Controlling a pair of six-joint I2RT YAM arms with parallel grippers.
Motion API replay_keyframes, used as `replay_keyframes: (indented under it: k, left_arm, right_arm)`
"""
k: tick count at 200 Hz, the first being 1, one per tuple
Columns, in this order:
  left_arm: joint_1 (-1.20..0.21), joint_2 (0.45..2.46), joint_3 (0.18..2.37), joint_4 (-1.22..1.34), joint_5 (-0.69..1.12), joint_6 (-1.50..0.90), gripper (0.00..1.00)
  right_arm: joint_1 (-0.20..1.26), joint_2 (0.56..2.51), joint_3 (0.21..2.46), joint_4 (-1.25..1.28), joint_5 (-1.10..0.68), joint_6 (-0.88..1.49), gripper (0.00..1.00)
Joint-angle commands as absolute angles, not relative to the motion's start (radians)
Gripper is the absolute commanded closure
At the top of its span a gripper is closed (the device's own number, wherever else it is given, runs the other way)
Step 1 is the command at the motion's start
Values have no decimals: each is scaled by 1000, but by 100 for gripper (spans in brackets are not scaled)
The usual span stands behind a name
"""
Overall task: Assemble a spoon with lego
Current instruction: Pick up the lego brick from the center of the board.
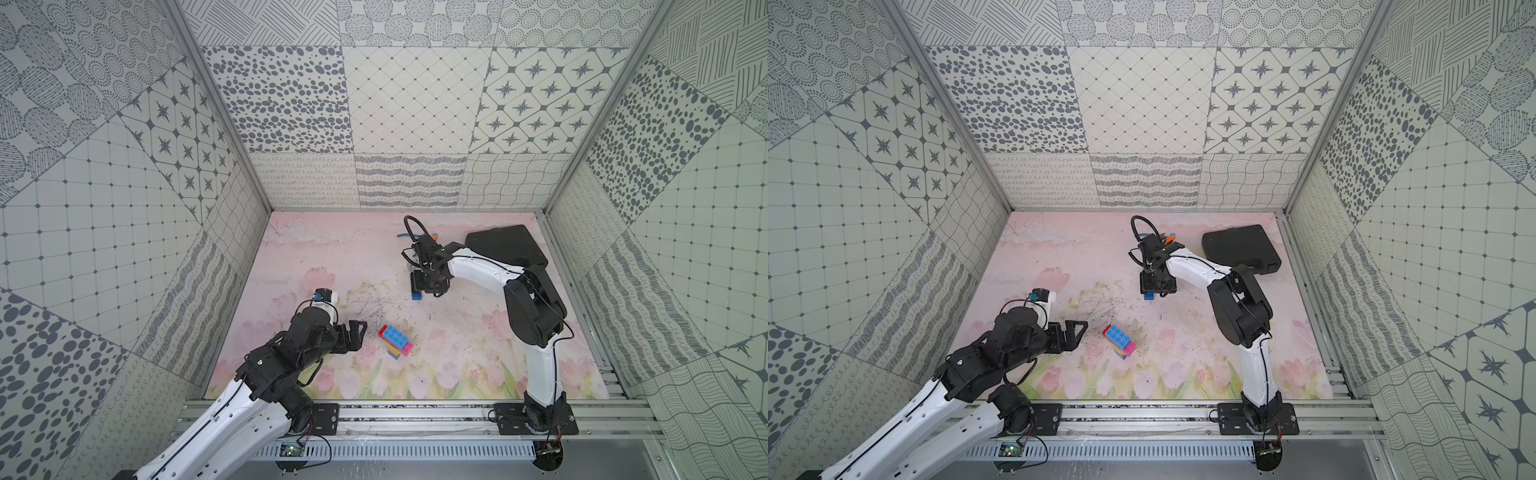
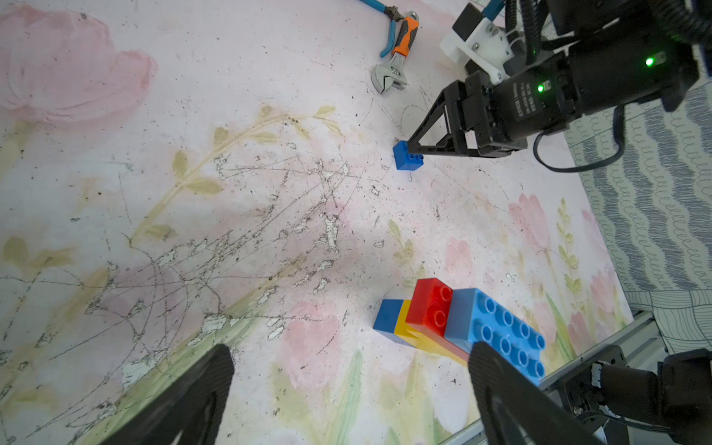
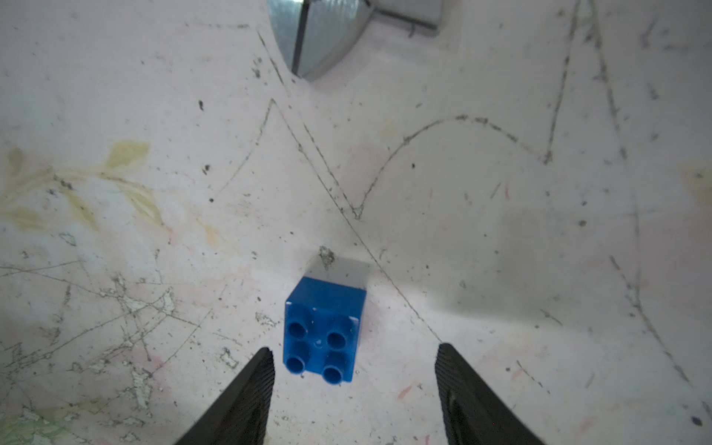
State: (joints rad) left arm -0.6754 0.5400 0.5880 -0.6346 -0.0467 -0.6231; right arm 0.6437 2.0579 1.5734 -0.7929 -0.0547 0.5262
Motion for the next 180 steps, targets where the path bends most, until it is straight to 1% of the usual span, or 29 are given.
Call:
replay_keyframes:
  k: [1,23,45,65,88,106,169,180]
  left_arm:
    - [-664,516,563,-600,-16,-641,2]
    - [-665,505,541,-584,0,-650,2]
    - [-664,475,518,-556,17,-656,2]
    - [-664,457,510,-564,15,-662,3]
    - [-666,454,508,-572,20,-664,4]
    - [-664,445,506,-572,23,-665,4]
    - [-666,439,504,-574,20,-665,5]
    - [-665,439,503,-577,18,-664,5]
  right_arm:
    - [659,2090,1617,-775,-49,554,31]
    - [664,2120,1647,-807,-39,557,31]
    - [668,2130,1644,-807,-33,565,33]
    - [672,2136,1642,-799,-37,572,43]
    - [679,2154,1659,-824,-11,567,45]
    - [680,2161,1662,-833,-1,568,50]
    - [696,2176,1669,-852,25,557,54]
    - [696,2182,1673,-856,26,553,60]
